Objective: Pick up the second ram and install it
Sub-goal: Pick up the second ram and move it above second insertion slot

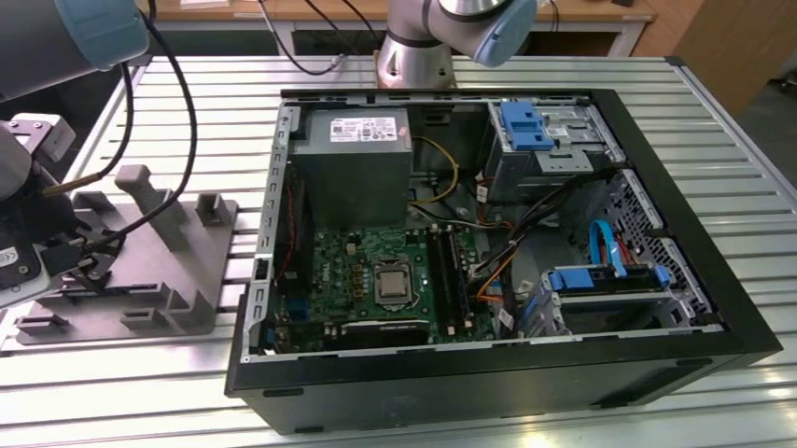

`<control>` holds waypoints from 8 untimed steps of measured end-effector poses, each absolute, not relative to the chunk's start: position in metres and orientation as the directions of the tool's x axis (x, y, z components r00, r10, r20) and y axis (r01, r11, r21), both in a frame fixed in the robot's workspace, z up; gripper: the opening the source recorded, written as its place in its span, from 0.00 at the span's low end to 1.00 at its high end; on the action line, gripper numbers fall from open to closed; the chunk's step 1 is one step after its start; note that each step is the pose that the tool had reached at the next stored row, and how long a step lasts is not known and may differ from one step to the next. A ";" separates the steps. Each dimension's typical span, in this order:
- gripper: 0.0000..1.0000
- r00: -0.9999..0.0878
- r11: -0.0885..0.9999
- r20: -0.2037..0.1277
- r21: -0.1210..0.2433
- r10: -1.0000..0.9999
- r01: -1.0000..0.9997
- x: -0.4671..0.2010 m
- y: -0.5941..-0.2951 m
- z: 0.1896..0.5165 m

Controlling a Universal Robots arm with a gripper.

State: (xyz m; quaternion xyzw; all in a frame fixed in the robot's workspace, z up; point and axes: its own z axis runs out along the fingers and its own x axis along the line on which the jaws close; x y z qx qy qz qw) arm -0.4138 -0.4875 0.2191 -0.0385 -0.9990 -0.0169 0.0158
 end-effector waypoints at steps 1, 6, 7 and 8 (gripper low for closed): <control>0.10 -0.997 0.996 0.033 0.033 0.076 0.077 -0.414 -0.487 0.219; 0.10 -0.997 0.997 0.033 0.033 0.067 0.068 -0.414 -0.487 0.219; 0.10 -0.998 0.997 0.033 0.033 0.062 0.063 -0.414 -0.487 0.219; 0.10 -0.998 0.998 0.033 0.032 0.057 0.059 -0.414 -0.487 0.219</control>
